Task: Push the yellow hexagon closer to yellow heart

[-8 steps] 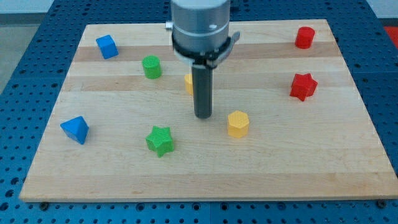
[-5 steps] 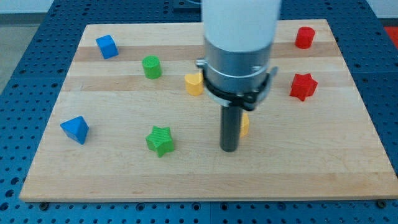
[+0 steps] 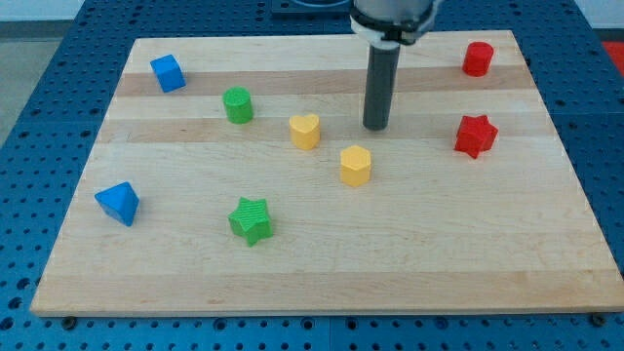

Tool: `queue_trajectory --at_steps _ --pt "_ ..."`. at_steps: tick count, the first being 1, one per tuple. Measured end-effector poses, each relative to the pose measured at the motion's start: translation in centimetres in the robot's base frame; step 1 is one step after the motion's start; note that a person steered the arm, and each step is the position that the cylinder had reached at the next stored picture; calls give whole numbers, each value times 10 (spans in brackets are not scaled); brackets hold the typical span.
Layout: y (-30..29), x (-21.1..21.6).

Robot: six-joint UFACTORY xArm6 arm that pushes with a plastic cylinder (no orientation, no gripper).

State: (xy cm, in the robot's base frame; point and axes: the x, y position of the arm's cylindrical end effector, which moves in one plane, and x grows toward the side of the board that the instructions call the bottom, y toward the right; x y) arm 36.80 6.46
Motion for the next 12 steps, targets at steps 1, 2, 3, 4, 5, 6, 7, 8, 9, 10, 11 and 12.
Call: queue_trajectory --at_steps 1,2,3,4,5,6,7,8,9,10,11,12 --pt "23 8" --pt "40 60" --pt "37 109" --pt "29 122" --pt "13 124" --pt "-3 127" --pt "-8 127" --pt "-14 127" --pt "-14 104" --pt "-15 61" --pt "-17 21" --pt "-21 -3"
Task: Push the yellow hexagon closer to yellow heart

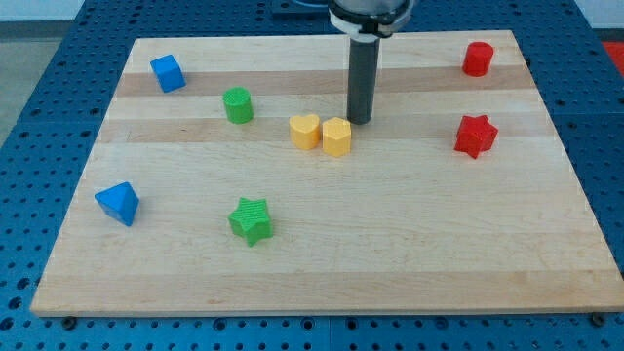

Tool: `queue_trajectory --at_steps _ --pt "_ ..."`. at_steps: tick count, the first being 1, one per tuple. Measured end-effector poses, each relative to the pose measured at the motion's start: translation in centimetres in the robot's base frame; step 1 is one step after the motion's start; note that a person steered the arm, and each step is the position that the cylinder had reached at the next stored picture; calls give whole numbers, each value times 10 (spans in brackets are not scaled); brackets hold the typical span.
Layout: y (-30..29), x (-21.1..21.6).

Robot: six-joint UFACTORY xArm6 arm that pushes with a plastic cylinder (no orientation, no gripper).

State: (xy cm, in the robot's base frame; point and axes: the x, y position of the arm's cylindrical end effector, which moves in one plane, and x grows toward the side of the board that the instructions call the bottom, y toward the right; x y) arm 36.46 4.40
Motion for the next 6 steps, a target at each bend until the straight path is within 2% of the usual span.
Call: queue_trajectory --at_steps 2,3,5,6 --pt "38 53" --pt "10 65" --pt "-17 65" --pt "-22 47"
